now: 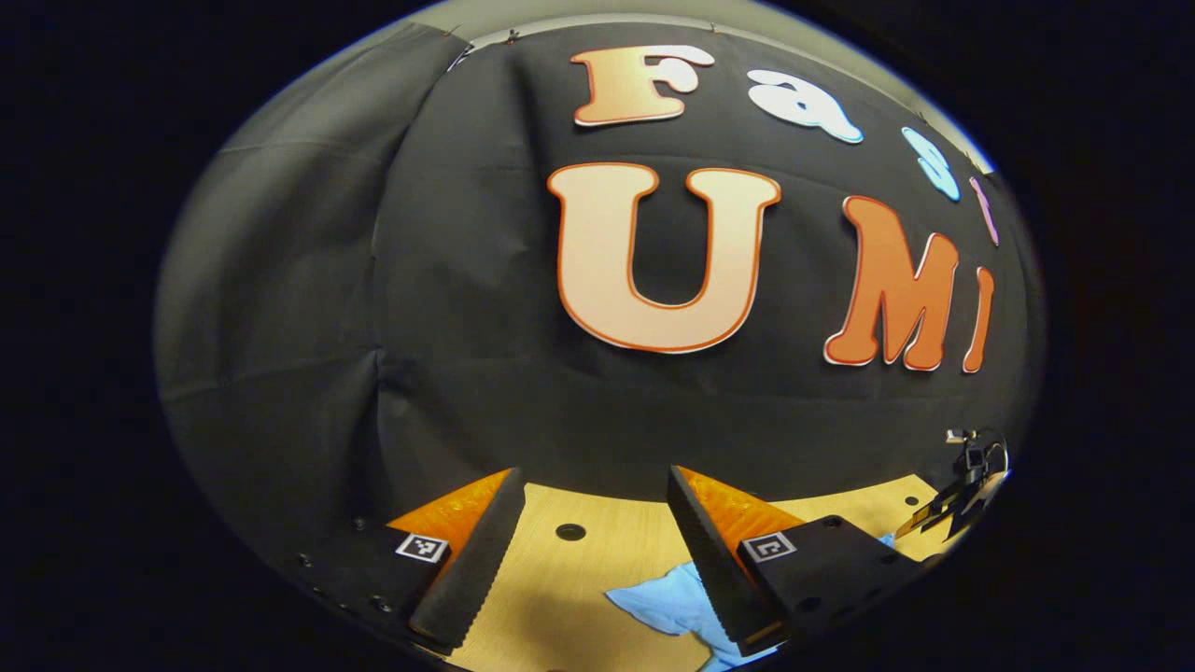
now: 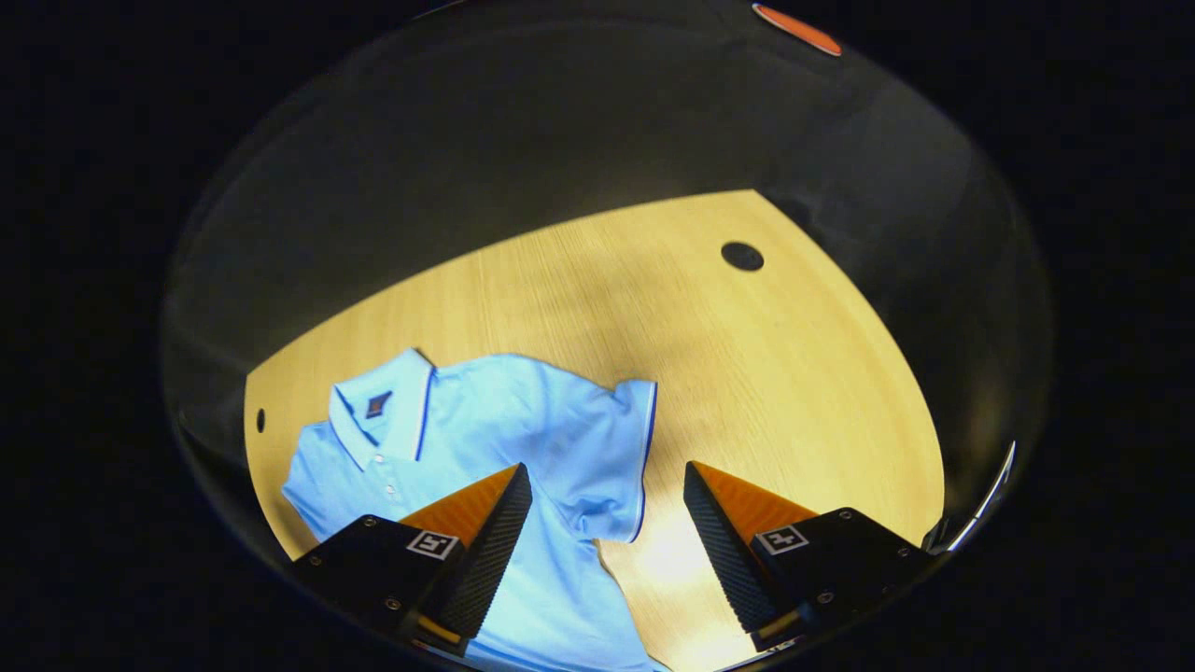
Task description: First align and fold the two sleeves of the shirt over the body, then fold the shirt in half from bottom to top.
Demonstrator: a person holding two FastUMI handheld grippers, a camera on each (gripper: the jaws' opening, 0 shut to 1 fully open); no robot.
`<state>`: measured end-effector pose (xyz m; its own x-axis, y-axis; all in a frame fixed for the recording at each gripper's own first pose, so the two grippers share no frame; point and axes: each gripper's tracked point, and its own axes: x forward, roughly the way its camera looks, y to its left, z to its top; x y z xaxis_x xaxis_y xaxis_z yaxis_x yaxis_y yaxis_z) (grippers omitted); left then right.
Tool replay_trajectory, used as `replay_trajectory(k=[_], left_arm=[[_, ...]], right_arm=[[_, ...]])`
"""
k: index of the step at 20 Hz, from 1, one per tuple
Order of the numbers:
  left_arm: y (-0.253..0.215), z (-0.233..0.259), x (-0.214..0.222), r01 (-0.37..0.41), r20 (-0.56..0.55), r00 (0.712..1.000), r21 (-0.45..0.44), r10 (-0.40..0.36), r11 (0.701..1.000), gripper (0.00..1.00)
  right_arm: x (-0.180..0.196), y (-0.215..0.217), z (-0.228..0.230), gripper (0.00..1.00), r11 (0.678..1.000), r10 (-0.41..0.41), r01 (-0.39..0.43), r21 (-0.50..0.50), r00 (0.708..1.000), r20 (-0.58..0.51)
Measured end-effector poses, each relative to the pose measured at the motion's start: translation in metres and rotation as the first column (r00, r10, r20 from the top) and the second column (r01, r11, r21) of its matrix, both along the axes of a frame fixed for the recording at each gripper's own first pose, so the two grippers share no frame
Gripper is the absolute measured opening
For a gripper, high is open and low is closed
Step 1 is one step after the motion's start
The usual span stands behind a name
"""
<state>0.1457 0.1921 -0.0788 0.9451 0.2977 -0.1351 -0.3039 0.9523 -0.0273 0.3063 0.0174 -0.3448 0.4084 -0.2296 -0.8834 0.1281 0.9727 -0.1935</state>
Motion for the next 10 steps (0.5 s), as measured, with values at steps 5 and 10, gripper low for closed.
replay_trajectory(k=[5,10], left_arm=[[0.036,-0.012,-0.005,-0.057,-0.038,0.998,0.038,0.059,0.998,0.98],[0.052,-0.019,-0.006,-0.084,-0.067,0.994,0.055,0.088,0.995,1.00]], right_arm=[[0.008,-0.025,-0.045,0.99,0.996,-0.071,0.065,-0.063,0.993,-0.092],[0.007,-0.025,-0.055,1.00,0.997,-0.068,0.063,-0.041,0.990,-0.127]])
